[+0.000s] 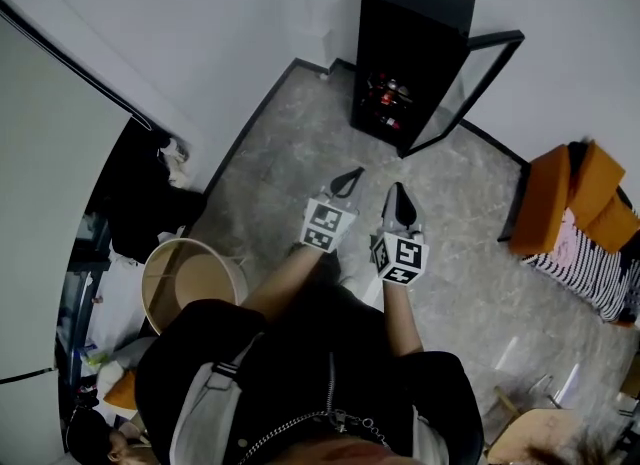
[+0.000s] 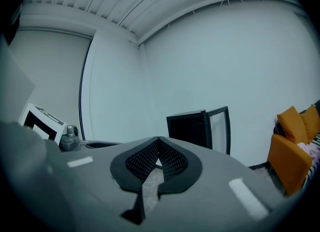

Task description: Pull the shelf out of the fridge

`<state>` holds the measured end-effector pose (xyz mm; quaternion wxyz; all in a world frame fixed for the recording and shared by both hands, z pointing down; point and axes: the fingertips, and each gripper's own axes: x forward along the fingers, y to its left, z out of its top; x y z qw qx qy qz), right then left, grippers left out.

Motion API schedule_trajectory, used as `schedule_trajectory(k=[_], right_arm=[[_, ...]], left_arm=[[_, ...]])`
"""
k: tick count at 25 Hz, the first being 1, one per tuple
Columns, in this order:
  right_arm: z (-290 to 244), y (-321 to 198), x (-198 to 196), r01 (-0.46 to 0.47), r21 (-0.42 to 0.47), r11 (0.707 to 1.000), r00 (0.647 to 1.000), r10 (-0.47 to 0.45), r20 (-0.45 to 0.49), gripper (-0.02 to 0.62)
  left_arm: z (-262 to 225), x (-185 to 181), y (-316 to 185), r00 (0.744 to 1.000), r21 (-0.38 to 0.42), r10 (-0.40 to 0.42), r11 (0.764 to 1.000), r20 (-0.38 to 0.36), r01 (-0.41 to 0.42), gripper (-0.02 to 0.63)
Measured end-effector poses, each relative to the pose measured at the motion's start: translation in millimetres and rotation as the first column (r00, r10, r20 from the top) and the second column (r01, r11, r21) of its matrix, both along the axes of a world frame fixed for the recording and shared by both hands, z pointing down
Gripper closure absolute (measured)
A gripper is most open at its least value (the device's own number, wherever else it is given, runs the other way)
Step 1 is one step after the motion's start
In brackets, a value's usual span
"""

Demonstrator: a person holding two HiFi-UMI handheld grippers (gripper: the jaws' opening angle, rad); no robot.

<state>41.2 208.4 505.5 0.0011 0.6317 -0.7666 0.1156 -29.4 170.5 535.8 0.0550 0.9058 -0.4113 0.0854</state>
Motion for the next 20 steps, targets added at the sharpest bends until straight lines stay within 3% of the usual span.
schedule_trajectory(k=[14,20], right_arm=[[-12,-105,-13,-0.062,0.003,0.998,0.996,0.062,-0.066,0.598],[-10,-127,-27,-0.062,-0.025,0.998,0.987,0.058,-0.153,0.594]], left_arm=[[-7,-7,-112,0.997,0.008,0.071,0.997,-0.041,-0.071,0.595],[0,-11,-137,0.994,-0.009,0.101,0.995,-0.049,-0.102,0.595]])
